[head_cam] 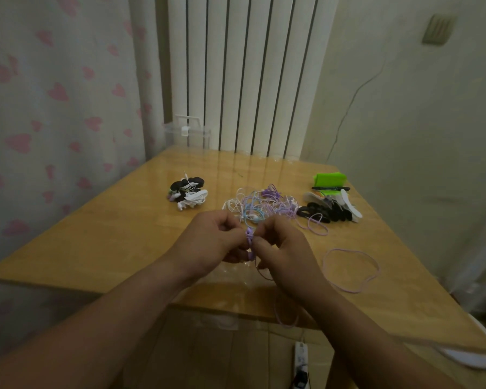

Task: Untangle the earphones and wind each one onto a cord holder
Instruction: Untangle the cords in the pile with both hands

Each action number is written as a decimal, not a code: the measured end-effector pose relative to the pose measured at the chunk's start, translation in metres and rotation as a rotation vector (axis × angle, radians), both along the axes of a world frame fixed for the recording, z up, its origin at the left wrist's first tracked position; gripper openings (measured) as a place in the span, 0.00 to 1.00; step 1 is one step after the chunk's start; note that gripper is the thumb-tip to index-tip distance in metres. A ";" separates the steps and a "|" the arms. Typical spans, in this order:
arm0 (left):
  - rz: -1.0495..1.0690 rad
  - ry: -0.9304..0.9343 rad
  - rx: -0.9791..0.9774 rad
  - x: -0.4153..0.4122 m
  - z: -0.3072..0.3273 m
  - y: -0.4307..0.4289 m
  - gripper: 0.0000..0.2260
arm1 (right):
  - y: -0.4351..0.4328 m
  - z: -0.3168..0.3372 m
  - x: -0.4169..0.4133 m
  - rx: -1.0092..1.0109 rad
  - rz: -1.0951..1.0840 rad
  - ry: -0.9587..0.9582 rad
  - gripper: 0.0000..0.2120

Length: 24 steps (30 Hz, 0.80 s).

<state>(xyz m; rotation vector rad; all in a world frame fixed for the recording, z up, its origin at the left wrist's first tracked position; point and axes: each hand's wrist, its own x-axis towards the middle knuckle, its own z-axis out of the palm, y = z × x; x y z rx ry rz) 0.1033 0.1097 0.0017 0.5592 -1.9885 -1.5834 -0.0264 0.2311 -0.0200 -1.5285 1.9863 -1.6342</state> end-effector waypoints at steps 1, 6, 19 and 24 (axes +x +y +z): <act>-0.013 -0.023 -0.021 0.000 0.000 -0.001 0.02 | 0.001 0.002 -0.002 0.035 0.028 0.014 0.05; -0.042 -0.087 -0.118 0.002 -0.001 -0.006 0.03 | 0.006 0.012 -0.008 0.114 0.052 0.297 0.06; 0.066 -0.180 -0.413 -0.006 -0.009 -0.004 0.06 | 0.000 -0.005 0.000 0.129 -0.218 0.454 0.03; 0.066 -0.190 -0.267 -0.007 -0.009 0.000 0.04 | -0.003 -0.013 0.005 0.066 -0.233 0.336 0.04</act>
